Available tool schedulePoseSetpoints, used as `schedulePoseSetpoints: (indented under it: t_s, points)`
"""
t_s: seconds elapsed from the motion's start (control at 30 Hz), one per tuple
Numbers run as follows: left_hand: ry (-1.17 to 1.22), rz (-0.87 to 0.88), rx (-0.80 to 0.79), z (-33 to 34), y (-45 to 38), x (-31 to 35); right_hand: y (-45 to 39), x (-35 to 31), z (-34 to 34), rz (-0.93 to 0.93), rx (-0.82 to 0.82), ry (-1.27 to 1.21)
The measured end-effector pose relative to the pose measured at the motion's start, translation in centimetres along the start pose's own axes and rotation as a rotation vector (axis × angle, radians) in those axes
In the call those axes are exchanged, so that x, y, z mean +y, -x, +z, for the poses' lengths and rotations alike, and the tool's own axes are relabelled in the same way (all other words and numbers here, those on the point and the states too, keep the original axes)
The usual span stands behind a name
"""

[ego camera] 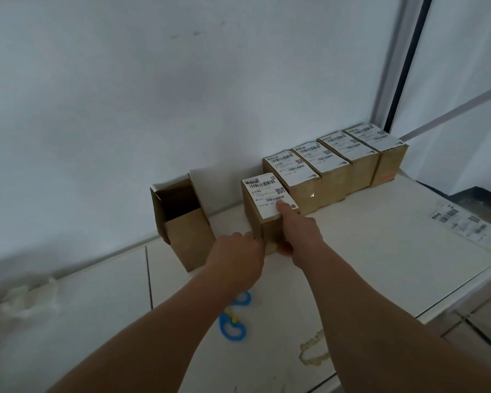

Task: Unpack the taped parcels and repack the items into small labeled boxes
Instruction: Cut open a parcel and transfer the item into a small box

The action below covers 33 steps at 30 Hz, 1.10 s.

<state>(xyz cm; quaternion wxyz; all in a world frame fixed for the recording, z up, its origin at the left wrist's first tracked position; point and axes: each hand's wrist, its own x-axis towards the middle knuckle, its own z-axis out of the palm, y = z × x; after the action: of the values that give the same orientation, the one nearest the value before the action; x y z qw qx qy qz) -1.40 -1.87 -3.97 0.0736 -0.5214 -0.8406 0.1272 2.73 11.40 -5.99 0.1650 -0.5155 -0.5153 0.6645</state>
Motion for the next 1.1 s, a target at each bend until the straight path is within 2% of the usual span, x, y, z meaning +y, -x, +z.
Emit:
schedulePoseSetpoints:
  t_s: [0.17, 0.33, 0.43, 0.5, 0.57, 0.77, 0.9, 1.1]
  points:
    - [0.023, 0.010, -0.020, 0.3, 0.0, -0.3, -0.6, -1.1, 2.2, -0.018, 0.093, -0.006]
    - [0.019, -0.016, -0.027, 0.4, 1.2, -1.6, -0.7, -1.8, 3.8, 0.012, 0.107, -0.013]
    - [0.001, -0.035, -0.007, -0.3, 2.4, -2.6, 1.1, -1.3, 4.0, -0.049, 0.141, 0.040]
    - [0.000, -0.046, -0.013, -0.7, 3.8, -3.5, 2.9, 0.3, 3.7, -0.162, 0.129, 0.196]
    - [0.008, -0.075, -0.023, -1.1, 6.0, -4.8, 5.5, 2.3, 3.2, -0.342, 0.076, 0.457]
    - [-0.036, -0.232, -0.065, -3.7, 17.6, -8.8, 16.3, 5.2, 4.1, -0.864, -0.027, 1.157]
    - [-0.084, -0.374, -0.075, -5.2, 26.6, -11.9, 24.1, 5.2, 7.2, -1.077, -0.148, 1.292]
    - [-0.101, -0.563, -0.126, -7.5, 40.2, -15.1, 34.9, 6.8, 13.1, -1.325, -0.315, 1.296]
